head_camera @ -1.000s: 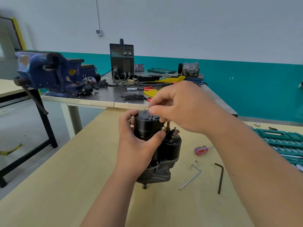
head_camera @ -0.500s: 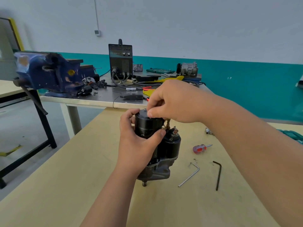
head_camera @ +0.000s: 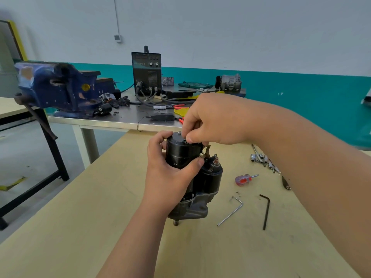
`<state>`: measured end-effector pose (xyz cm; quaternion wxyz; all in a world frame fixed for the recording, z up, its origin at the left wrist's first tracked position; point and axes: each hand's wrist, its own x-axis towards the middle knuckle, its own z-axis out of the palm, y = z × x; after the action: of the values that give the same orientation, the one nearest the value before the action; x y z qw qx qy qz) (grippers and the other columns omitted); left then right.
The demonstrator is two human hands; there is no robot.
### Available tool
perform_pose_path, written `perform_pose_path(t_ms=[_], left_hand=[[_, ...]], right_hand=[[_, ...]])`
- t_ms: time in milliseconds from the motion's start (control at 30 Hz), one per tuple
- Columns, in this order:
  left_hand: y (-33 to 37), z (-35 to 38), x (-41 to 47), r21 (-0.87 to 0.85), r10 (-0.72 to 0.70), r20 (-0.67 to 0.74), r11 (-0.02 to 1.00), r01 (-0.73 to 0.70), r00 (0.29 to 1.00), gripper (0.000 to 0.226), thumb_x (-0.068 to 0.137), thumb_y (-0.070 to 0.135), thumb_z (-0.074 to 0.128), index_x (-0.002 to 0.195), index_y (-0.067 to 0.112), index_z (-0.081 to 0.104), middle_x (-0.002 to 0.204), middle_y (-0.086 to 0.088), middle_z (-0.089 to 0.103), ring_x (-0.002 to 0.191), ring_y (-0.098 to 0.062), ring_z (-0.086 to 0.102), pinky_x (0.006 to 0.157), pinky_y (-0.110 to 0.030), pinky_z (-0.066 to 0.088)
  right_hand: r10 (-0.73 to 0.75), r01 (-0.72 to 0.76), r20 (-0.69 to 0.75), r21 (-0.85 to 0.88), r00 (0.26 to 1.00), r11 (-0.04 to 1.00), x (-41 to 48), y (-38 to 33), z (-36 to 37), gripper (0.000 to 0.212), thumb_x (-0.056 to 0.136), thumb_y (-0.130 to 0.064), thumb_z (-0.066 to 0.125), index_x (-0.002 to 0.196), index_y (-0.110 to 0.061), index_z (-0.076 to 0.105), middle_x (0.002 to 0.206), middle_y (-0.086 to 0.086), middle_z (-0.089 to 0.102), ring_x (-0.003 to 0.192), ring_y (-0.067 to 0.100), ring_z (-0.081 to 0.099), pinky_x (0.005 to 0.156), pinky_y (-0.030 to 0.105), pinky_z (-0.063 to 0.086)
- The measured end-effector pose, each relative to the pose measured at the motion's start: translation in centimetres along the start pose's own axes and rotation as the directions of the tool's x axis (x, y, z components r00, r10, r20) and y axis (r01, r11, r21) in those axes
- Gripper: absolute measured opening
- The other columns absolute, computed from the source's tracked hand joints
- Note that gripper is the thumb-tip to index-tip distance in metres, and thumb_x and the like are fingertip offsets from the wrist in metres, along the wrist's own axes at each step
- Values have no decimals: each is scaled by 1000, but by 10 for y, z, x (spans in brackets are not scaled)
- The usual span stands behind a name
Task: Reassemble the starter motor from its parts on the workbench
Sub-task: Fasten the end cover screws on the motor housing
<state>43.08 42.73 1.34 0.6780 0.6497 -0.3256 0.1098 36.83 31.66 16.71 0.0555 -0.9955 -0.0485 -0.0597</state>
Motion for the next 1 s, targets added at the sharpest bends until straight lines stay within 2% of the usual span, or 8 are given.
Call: perform_pose_path(t_ms=[167,267,567,667,733,800,867,1000], left_hand=[[0,0,-1,-7,-8,-1,1000,8,1000,67,57,49,77,110,61,37,113,18,50,96,-6,63,72,-21,52],[-1,0,-1,3,-6,-3,1000,6,1000,67,57,49,77,110,61,37,115,15,51,100,-9,62,74,-21,49],[0,0,-1,15,16,6,1000,-16,1000,67,58,46,78,109,60,38,118,9,51,103,-18,62,82,-36,55],[1,0,-1,14,14,14,1000,-14,1000,67,58,44,79,109,60,38,119,9,51,106,-22,61,85,-45,55],[1,0,-1,11,16,13,1000,-16,1000,67,58,45,79,109,61,38,119,11,50,104,-20,62,83,-41,56],[1,0,-2,7,22,13,1000,-22,1000,68,57,47,78,109,62,37,117,14,50,101,-16,63,79,-33,54],[1,0,-2,3,25,15,1000,-25,1000,68,57,47,78,109,62,37,117,16,50,100,-13,63,79,-30,53],[3,2,-2,17,16,29,1000,-17,999,68,56,47,78,108,63,37,121,11,50,106,-19,60,85,-40,55]], right_hand=[[6,-5,28,-61,1000,998,3,-4,-4,12,91,-34,63,85,-28,73,65,-7,69,61,2,63,57,19,49],[-8,12,30,-146,1000,989,4,-8,-5,20,92,-39,62,73,-30,65,59,-9,59,51,5,54,50,20,41],[-34,39,23,-312,999,949,2,-11,1,41,100,-44,45,65,-25,54,60,-6,48,52,7,41,50,24,26],[-27,33,26,-239,999,970,-1,-11,0,33,98,-44,47,73,-26,60,67,-7,54,59,8,49,53,27,35],[-25,33,46,-179,999,983,-3,-11,-2,19,95,-34,53,87,-25,68,75,-10,60,69,7,56,61,25,45],[-27,41,68,-213,997,976,-4,-13,-4,17,95,-29,54,89,-23,69,77,-9,63,69,8,56,60,23,44],[-19,43,74,-327,997,944,-2,-16,-4,25,97,-32,51,77,-22,62,71,-5,58,61,9,50,52,23,34],[30,-5,45,-461,999,887,1,-21,0,41,102,-39,40,64,-24,37,64,-6,43,56,6,39,49,25,24]])
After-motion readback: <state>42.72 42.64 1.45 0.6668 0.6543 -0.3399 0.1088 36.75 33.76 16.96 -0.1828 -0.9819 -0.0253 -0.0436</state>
